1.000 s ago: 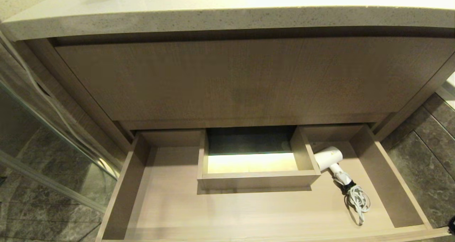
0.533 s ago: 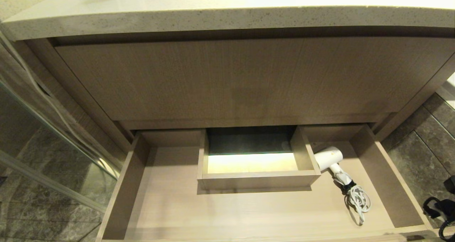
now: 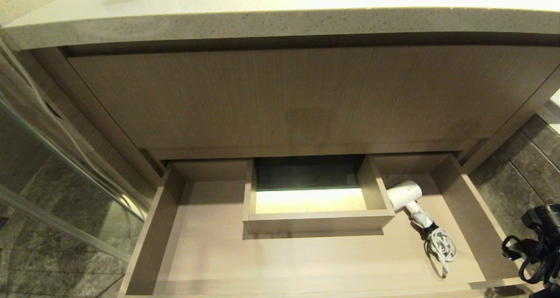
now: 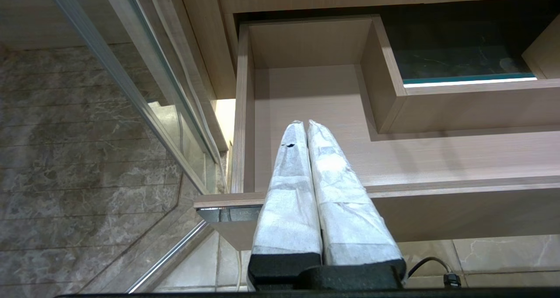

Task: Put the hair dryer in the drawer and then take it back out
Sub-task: Close the drawer

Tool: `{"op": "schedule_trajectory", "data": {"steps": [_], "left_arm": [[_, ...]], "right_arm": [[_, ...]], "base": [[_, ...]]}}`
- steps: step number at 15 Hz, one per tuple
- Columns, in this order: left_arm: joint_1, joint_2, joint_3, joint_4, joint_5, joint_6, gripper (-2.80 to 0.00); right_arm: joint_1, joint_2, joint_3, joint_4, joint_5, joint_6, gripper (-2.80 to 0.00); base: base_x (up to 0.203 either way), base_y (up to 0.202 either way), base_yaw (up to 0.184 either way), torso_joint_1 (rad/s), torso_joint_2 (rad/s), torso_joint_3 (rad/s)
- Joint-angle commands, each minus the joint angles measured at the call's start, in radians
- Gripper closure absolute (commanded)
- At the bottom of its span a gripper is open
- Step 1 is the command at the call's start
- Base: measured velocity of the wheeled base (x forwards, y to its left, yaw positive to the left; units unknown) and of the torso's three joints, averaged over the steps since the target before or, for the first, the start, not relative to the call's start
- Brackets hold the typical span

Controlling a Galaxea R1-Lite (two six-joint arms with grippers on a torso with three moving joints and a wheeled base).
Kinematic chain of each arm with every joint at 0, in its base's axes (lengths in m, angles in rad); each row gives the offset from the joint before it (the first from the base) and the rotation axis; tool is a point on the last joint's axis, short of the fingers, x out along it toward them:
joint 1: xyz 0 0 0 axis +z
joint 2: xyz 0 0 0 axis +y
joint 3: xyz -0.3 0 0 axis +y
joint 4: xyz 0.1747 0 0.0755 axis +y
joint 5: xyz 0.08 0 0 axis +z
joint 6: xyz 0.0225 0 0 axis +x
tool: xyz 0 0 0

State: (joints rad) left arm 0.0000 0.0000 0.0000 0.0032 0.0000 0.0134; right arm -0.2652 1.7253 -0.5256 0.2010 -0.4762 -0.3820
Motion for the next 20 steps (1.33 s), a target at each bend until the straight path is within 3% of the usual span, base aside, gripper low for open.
{"op": "schedule_trajectory", "data": {"steps": [1, 14, 20], "left_arm": [[0.000, 0.000, 0.000, 0.000, 0.000, 0.000, 0.00], [0.000, 0.000, 0.000, 0.000, 0.000, 0.000, 0.00], [0.000, 0.000, 0.000, 0.000, 0.000, 0.000, 0.00]], "right_arm": [[0.013, 0.037, -0.016, 0.002, -0.001, 0.000, 0.00], [0.046, 0.123, -0.108, -0.005, 0.010, 0.003, 0.00], [0.046, 0.110, -0.099, -0.105, 0.011, 0.005, 0.00]], "base": [[0.000, 0.000, 0.000, 0.000, 0.00, 0.000], [0.000, 0.000, 0.000, 0.000, 0.00, 0.000], [0.000, 0.000, 0.000, 0.000, 0.00, 0.000]]}}
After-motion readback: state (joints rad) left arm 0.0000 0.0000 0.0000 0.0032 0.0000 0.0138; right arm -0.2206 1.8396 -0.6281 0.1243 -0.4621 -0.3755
